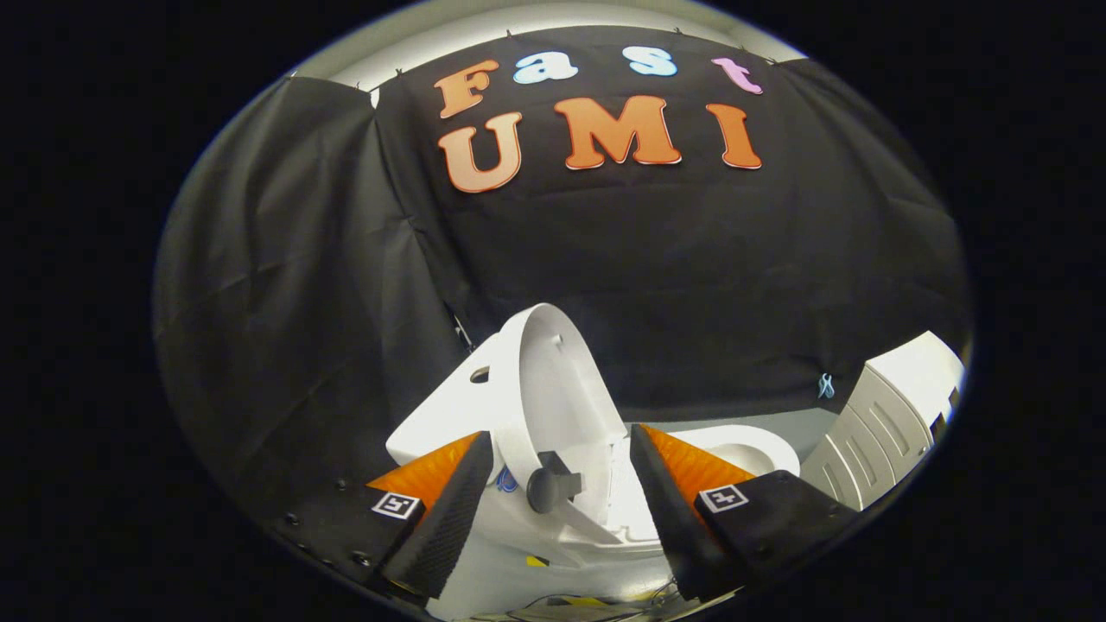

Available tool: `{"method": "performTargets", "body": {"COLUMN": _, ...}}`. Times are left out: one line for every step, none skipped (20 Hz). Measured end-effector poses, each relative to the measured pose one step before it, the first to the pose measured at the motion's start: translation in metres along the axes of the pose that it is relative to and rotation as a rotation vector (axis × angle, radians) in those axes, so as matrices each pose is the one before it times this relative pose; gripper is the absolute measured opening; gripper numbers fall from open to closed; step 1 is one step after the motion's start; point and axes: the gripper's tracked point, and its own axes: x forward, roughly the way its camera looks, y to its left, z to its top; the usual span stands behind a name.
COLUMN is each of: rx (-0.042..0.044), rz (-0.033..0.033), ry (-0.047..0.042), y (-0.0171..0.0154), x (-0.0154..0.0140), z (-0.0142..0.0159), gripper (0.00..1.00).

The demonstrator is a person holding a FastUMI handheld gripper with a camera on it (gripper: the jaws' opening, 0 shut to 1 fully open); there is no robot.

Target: Open the toilet lid.

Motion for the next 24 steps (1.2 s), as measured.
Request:
{"method": "performTargets", "body": {"rx": -0.00704, "rz": -0.0073, "ry": -0.0204, "y": -0.00723, "x": -0.00535, "z": 0.0099, "gripper": 1.0}}
{"method": "performTargets", "body": {"rx": -0.01079, "rz": -0.01119, "ry": -0.02064, "y": -0.00715, "x": -0.00383, "z": 0.01071, "gripper": 1.0}}
{"method": "performTargets", "body": {"rx": -0.01557, "rz": -0.01318, "ry": -0.0224, "y": -0.00819, "x": -0.00433, "z": 0.0101, "gripper": 1.0}}
{"method": "performTargets", "body": {"rx": -0.01665, "rz": -0.01668, "ry": -0.02091, "y": -0.00832, "x": -0.00391, "z": 0.00969, "gripper": 1.0}}
{"method": "performTargets", "body": {"rx": -0.01464, "rz": -0.01411, "ry": -0.02078, "y": -0.00797, "x": -0.00334, "z": 0.01125, "gripper": 1.0}}
{"method": "performTargets", "body": {"rx": -0.01345, "rz": -0.0149, "ry": -0.01881, "y": -0.0099, "x": -0.00366, "z": 0.00918, "gripper": 1.0}}
{"method": "performTargets", "body": {"rx": -0.00907, "rz": -0.00843, "ry": -0.01571, "y": -0.00702, "x": -0.00264, "z": 0.00785, "gripper": 1.0}}
{"method": "performTargets", "body": {"rx": -0.00556, "rz": -0.00494, "ry": -0.01352, "y": -0.00526, "x": -0.00267, "z": 0.00775, "gripper": 1.0}}
{"method": "performTargets", "body": {"rx": 0.00255, "rz": -0.002, "ry": -0.01011, "y": -0.00448, "x": -0.00171, "z": 0.0075, "gripper": 1.0}}
{"method": "performTargets", "body": {"rx": 0.00684, "rz": -0.00132, "ry": -0.01282, "y": -0.00481, "x": -0.00225, "z": 0.00768, "gripper": 1.0}}
{"method": "performTargets", "body": {"rx": 0.00587, "rz": -0.00666, "ry": -0.01268, "y": -0.00592, "x": -0.00131, "z": 0.00798, "gripper": 1.0}}
{"method": "performTargets", "body": {"rx": 0.00507, "rz": -0.00938, "ry": -0.01377, "y": -0.00741, "x": -0.00131, "z": 0.0079, "gripper": 1.0}}
{"method": "performTargets", "body": {"rx": 0.00276, "rz": -0.01244, "ry": -0.01156, "y": -0.00861, "x": -0.00129, "z": 0.00771, "gripper": 1.0}}
{"method": "performTargets", "body": {"rx": -0.00048, "rz": -0.0094, "ry": -0.01013, "y": -0.00561, "x": -0.00081, "z": 0.00623, "gripper": 1.0}}
{"method": "performTargets", "body": {"rx": 0.00861, "rz": -0.00415, "ry": -0.0141, "y": -0.00339, "x": -0.00084, "z": 0.01099, "gripper": 1.0}}
{"method": "performTargets", "body": {"rx": 0.00954, "rz": -0.00666, "ry": -0.01407, "y": -0.00468, "x": -0.00063, "z": 0.01249, "gripper": 1.0}}
{"method": "performTargets", "body": {"rx": 0.00584, "rz": -0.01083, "ry": -0.01587, "y": -0.00776, "x": -0.00179, "z": 0.01001, "gripper": 1.0}}
{"method": "performTargets", "body": {"rx": 0.00266, "rz": -0.01234, "ry": -0.01763, "y": -0.00774, "x": -0.00243, "z": 0.01073, "gripper": 1.0}}
{"method": "performTargets", "body": {"rx": -0.00098, "rz": -0.01123, "ry": -0.01504, "y": -0.00856, "x": -0.00197, "z": 0.00969, "gripper": 1.0}}
{"method": "performTargets", "body": {"rx": -0.00033, "rz": -0.01108, "ry": -0.01278, "y": -0.00771, "x": -0.00216, "z": 0.00842, "gripper": 1.0}}
{"method": "performTargets", "body": {"rx": -0.00134, "rz": -0.0081, "ry": -0.01121, "y": -0.00699, "x": -0.0017, "z": 0.00824, "gripper": 1.0}}
{"method": "performTargets", "body": {"rx": -0.00584, "rz": -0.00919, "ry": -0.00942, "y": -0.00613, "x": -0.00208, "z": 0.00794, "gripper": 1.0}}
{"method": "performTargets", "body": {"rx": -0.0111, "rz": -0.00989, "ry": -0.01009, "y": -0.00642, "x": -0.00161, "z": 0.00807, "gripper": 1.0}}
{"method": "performTargets", "body": {"rx": -0.01374, "rz": -0.00975, "ry": -0.0105, "y": -0.00463, "x": -0.00217, "z": 0.00706, "gripper": 1.0}}
